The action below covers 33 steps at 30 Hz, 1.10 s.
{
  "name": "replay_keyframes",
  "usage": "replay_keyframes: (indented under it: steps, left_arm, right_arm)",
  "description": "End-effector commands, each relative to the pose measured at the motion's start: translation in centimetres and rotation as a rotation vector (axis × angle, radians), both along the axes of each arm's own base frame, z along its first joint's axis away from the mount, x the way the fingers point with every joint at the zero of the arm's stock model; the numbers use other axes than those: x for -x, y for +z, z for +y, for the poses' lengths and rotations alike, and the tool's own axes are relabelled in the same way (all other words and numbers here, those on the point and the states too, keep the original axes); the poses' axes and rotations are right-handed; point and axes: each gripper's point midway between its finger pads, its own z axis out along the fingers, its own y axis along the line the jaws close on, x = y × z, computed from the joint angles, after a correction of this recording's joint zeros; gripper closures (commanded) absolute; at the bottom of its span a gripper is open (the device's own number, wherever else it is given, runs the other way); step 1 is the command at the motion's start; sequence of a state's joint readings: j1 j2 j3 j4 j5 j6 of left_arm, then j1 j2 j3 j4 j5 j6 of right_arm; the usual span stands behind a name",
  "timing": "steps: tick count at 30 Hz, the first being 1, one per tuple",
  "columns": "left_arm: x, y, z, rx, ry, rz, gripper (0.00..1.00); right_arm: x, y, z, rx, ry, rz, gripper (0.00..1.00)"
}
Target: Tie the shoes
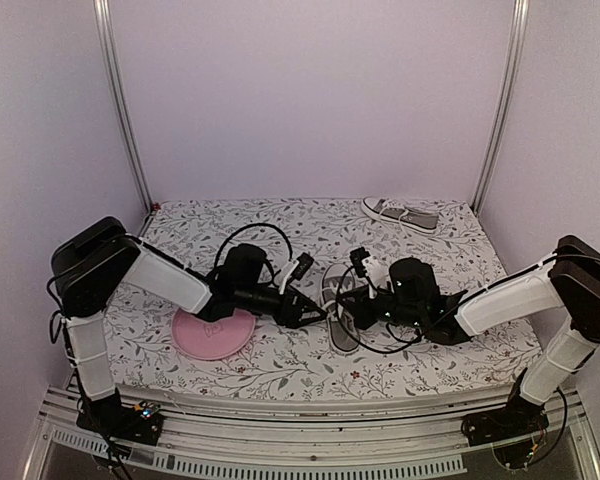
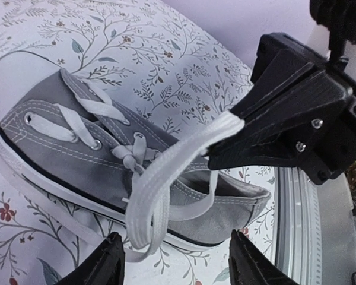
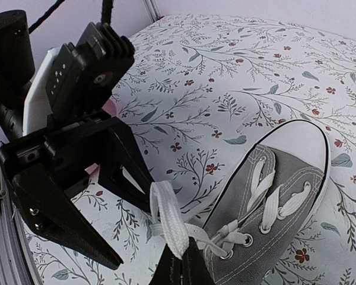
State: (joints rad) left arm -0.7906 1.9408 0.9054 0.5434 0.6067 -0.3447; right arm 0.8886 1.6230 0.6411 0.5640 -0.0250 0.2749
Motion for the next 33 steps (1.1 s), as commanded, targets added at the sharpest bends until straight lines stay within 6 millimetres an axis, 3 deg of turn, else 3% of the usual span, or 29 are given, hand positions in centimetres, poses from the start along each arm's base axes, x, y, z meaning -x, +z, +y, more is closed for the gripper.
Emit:
replay_keyframes:
  steps: [1, 6, 10, 15, 19, 25, 33]
  left_arm:
    - [-0.3, -2.1, -0.4, -0.036, -0.044, -0.004, 0.44]
    - [-0.6, -2.9, -0.5, -0.043, -0.032, 0.010, 0.61]
    - [-1.1, -2.9, -0.6, -0.043, -0.012, 0.012, 0.83]
    - [-1.8, -1.7, -0.4, -0.023, 0.044, -0.009, 1.00]
    - [-2.1, -0.8, -0.4, 0.005, 0.062, -0.011, 1.00]
    - [-2.1, -0.1, -0.5, 0.027, 0.068, -0.013, 1.00]
    - [-1.0, 0.5, -1.0, 0.038, 0.028, -0.017, 1.00]
  right_arm:
    - [-0.2, 0.2, 0.0, -0.020, -0.004, 0.011, 0.98]
    - [-0.2, 0.4, 0.0, -0.025, 0.001, 0.011, 0.98]
    - [0.2, 0.3, 0.2, -0.027, 0.020, 0.019, 0.98]
    - [1.3, -0.8, 0.2, -0.019, 0.066, 0.053, 0.98]
    - [1.9, -2.4, 0.1, -0.001, 0.081, 0.096, 0.98]
    - [0.9, -4.4, -0.1, 0.051, 0.015, 0.146, 0.98]
    - [-1.4, -4.6, 0.1, 0.063, -0.084, 0.137, 0.98]
